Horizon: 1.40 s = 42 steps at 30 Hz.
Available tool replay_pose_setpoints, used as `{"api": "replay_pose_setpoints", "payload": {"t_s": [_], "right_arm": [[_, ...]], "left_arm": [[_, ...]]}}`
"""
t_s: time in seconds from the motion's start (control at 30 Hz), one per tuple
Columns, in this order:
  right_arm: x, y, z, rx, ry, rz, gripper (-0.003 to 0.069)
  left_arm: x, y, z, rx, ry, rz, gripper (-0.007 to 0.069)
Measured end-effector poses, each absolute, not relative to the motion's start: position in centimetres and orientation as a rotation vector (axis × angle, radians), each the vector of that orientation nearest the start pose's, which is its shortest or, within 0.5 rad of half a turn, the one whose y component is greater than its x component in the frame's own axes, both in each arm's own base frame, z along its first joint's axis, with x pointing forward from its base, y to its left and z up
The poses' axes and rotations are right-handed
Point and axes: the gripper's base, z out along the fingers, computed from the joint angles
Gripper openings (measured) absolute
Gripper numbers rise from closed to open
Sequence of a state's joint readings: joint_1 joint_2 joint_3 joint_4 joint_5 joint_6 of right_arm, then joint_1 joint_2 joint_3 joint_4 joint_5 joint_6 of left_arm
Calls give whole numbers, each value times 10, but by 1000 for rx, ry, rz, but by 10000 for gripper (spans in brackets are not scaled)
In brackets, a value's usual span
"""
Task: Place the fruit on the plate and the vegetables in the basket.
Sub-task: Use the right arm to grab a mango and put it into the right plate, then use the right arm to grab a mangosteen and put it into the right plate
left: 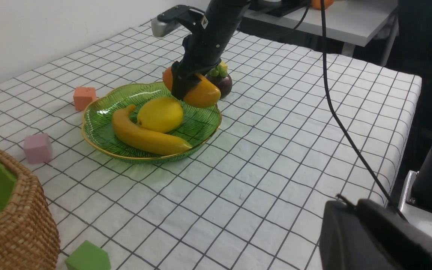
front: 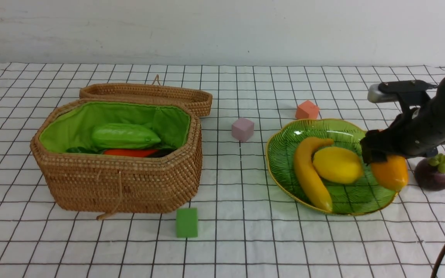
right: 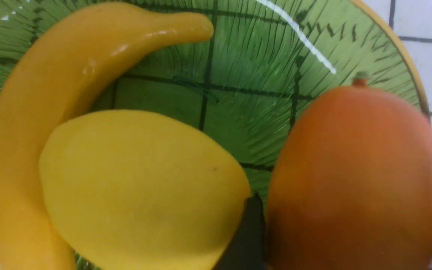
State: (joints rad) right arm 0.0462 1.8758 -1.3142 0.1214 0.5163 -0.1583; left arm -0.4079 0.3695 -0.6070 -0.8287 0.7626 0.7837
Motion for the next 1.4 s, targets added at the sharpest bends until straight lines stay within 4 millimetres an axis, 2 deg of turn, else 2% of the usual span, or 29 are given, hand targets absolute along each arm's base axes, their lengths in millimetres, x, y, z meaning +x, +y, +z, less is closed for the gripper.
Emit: {"api": "replay_pose_setpoints", "payload": {"t_s": [0.13,0.27,0.37,0.4,0.5,0.63,0.73,0.9,1.03,1.1,1.27,1.4], "right_arm": [[399,25,225,-137,2533,87,681],[389,22,251,-105,2505,97,649],[380,8,267,65,2510,117,601],[375,-5,271,173,2530,113,575],[368,-35,264,419,2588,84,544],[368,-62,243,570,2649,56,550],[375,-62,230,588,2658,93,582],[383,-61,219,576,2641,112,615],[389,-63,208,572,2637,106,616],[395,-64,194,573,2637,102,616],[402,-66,175,575,2632,98,615],[406,-66,169,558,2630,92,607]], "left_arm": [[34,-65,343,835,1637,-690,37],[34,-65,343,834,1637,-690,36],[34,-65,343,834,1637,-690,36],[34,-65,343,834,1637,-690,36],[34,-65,343,834,1637,-690,36],[34,-65,343,834,1637,-690,36],[34,-65,343,834,1637,-690,36],[34,-65,343,834,1637,-690,39],[34,-65,343,834,1637,-690,39],[34,-65,343,835,1637,-690,39],[34,-65,343,834,1637,-692,41],[34,-65,343,833,1637,-695,43]]}}
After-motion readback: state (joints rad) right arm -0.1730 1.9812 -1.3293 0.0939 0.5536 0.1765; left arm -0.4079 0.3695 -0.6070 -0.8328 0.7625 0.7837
